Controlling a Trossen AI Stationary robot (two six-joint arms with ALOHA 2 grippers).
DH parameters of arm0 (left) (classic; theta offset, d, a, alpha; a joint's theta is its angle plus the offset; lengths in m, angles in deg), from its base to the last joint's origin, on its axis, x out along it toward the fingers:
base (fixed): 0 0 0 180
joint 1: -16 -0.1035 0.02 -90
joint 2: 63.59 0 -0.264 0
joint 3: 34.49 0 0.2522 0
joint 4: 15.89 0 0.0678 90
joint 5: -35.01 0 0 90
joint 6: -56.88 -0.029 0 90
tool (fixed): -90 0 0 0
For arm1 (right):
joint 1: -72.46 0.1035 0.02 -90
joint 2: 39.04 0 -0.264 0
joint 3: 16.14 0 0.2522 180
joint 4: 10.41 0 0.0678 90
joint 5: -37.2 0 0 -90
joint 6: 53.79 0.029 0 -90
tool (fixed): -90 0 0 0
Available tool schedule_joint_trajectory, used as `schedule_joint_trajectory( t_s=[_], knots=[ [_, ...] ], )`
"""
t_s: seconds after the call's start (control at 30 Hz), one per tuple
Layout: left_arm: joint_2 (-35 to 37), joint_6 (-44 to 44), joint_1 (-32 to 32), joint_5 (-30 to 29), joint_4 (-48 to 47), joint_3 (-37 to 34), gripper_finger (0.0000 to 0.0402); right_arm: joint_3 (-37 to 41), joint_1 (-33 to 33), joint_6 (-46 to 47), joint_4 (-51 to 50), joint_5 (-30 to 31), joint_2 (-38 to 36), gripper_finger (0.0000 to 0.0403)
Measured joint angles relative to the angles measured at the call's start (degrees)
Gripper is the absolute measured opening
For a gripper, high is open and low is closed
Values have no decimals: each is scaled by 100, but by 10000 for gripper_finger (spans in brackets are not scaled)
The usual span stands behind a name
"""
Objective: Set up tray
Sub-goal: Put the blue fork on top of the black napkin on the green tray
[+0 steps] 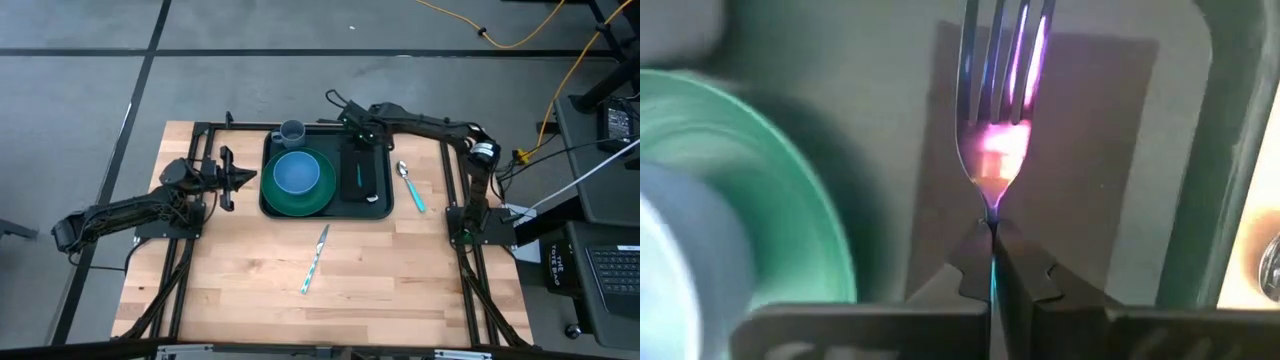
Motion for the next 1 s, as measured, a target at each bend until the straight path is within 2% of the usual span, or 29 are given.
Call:
schedule_joint_trajectory(
  t_s=[0.7,0.87,1.0],
  knots=[
    [-2,-7,0,-9,-171,0,6,11,120,430,-3,44,673,2],
    [-2,-7,0,-11,-170,0,2,10,164,548,-79,339,774,3],
    [-2,-7,0,-11,-170,0,3,10,164,588,-38,314,846,3]
  ],
)
